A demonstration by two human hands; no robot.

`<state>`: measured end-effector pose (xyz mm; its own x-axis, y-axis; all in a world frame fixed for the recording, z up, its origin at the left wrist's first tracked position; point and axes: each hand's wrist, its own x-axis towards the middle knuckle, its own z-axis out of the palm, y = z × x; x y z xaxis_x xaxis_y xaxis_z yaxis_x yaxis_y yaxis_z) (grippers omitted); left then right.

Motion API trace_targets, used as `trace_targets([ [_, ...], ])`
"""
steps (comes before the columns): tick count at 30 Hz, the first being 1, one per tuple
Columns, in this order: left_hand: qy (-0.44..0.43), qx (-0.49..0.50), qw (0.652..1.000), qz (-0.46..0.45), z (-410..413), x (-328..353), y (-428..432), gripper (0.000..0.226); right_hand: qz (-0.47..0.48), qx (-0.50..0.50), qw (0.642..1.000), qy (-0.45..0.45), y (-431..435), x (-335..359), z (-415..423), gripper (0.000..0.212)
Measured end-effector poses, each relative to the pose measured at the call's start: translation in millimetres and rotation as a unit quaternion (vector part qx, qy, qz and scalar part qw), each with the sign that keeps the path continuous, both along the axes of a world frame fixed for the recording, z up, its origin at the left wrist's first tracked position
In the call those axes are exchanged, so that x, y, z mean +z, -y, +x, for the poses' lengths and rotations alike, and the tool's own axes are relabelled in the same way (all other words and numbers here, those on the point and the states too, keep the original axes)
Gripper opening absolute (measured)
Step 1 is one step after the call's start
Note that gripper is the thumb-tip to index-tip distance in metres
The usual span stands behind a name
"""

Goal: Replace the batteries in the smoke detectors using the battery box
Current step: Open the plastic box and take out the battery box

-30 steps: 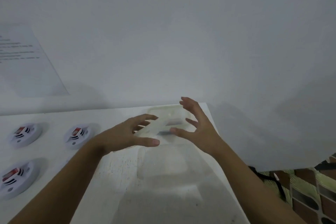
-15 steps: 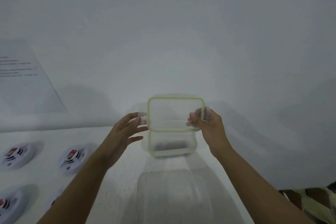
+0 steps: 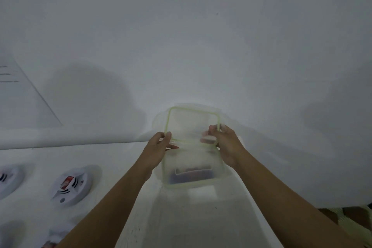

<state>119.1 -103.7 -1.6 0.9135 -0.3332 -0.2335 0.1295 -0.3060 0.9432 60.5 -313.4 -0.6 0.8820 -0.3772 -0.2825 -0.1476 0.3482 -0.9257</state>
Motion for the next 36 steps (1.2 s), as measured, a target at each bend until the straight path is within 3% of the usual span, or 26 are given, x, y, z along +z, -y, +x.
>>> trace_targets([
  [8,-0.055,0.006,0.998,0.032,-14.5,-14.4,-8.8,0.03,-0.034,0.034,0.997,-0.068,-0.7,-16.4,-13.9,0.014],
  [15,-0.064,0.085,0.994,0.019,14.0,-26.6,-7.7,0.03,-0.201,0.069,0.971,-0.111,7.7,-15.4,13.7,0.014],
  [18,-0.011,0.065,0.991,0.118,24.0,-36.5,-12.8,0.034,-0.285,0.058,0.947,-0.133,7.7,-30.2,21.6,0.026],
  [21,0.067,0.026,0.962,0.265,23.8,-46.0,-19.2,0.041,-0.432,0.07,0.882,-0.176,9.6,-45.6,21.0,0.057],
  [24,0.122,-0.005,0.929,0.349,19.8,-49.7,-19.6,0.052,-0.434,0.079,0.876,-0.196,12.9,-47.5,19.9,0.071],
  [26,0.12,-0.007,0.929,0.35,17.4,-48.3,-19.3,0.055,-0.445,0.078,0.87,-0.195,14.4,-48.2,19.2,0.066],
  [31,0.112,0.025,0.949,0.292,-0.7,-32.3,-26.6,0.048,-0.43,-0.035,0.896,-0.109,7.2,-41.3,-9.5,0.021],
  [33,0.098,0.027,0.962,0.254,-13.8,-19.6,-35.9,0.04,-0.448,-0.04,0.888,-0.091,1.7,-36.0,-27.9,0.022],
  [36,0.039,-0.059,0.97,0.235,-40.6,-5.9,-54.7,0.053,-0.455,0.007,0.884,-0.107,-3.8,-30.3,-53.1,0.033],
])
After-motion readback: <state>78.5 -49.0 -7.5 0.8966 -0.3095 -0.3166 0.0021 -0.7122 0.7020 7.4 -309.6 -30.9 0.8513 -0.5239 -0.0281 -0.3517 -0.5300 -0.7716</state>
